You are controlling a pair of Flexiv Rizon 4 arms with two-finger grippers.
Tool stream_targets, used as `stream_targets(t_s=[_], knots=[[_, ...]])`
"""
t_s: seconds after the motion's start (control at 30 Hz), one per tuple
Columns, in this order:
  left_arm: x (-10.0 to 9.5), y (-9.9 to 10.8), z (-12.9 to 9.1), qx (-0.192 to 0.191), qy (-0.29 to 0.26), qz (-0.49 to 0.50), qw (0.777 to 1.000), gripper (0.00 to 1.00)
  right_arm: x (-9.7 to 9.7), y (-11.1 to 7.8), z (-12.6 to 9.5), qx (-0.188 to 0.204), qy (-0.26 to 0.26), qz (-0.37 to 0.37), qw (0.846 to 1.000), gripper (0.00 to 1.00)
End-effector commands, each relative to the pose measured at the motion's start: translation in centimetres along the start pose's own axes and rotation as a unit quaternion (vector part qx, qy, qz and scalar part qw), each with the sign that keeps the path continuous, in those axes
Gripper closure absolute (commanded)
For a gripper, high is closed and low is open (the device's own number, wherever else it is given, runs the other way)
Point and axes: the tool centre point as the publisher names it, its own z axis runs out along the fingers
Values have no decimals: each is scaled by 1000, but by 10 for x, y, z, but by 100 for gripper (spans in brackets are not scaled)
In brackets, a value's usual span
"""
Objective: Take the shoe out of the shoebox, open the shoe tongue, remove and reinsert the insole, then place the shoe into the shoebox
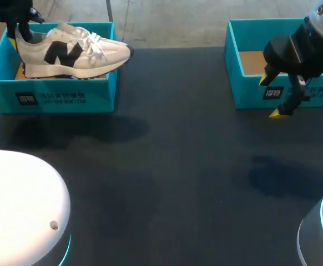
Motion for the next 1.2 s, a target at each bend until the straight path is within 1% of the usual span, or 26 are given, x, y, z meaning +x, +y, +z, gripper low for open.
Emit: stream_targets(t_s=[0.03,0.13,0.17,0.2,0.23,0.43,0.47,0.5,0.57,0.6,0.63,0.77,0.9,0.97,1.1,1.13,1.2], knots=[[-14,-6,-5,6,5,6,1000,100,-3,1,1,2,2,0,1000,0],[-29,-11,-6,14,10,12,1000,100,-3,1,1,2,2,0,1000,0],[-34,-13,-7,20,21,11,1000,100,-3,1,1,2,2,0,1000,0],[-40,-15,-8,19,20,17,999,100,-3,1,1,2,2,0,1000,0],[-45,-18,-9,23,34,14,999,100,-3,1,1,2,2,0,1000,0],[-76,-29,-13,10,56,14,998,100,-3,1,1,2,2,0,1000,0],[-80,-30,-13,9,68,3,998,100,-3,1,1,2,2,0,1000,0],[-84,-32,-13,5,59,12,998,100,-3,1,1,2,2,0,1000,0],[-91,-35,-13,4,65,7,998,100,-3,1,1,2,2,0,1000,0],[-95,-37,-13,1,55,15,998,100,-3,1,1,2,2,0,1000,0],[-99,-39,-13,0,62,10,998,100,-3,1,1,2,2,0,1000,0],[-114,-49,-14,-15,49,21,998,100,-3,1,1,2,2,0,1000,0],[-126,-58,-14,-14,43,26,999,100,-3,1,1,2,2,0,1000,0],[-135,-65,-14,-17,35,40,998,100,-3,1,1,2,2,0,1000,0],[-154,-71,-10,-12,32,74,997,100,-3,1,1,2,2,0,1000,0],[-158,-73,-10,-13,26,79,996,100,-3,1,1,2,2,0,1000,0],[-158,-73,-10,-13,26,79,996,100,-3,1,1,2,2,0,1000,0]])
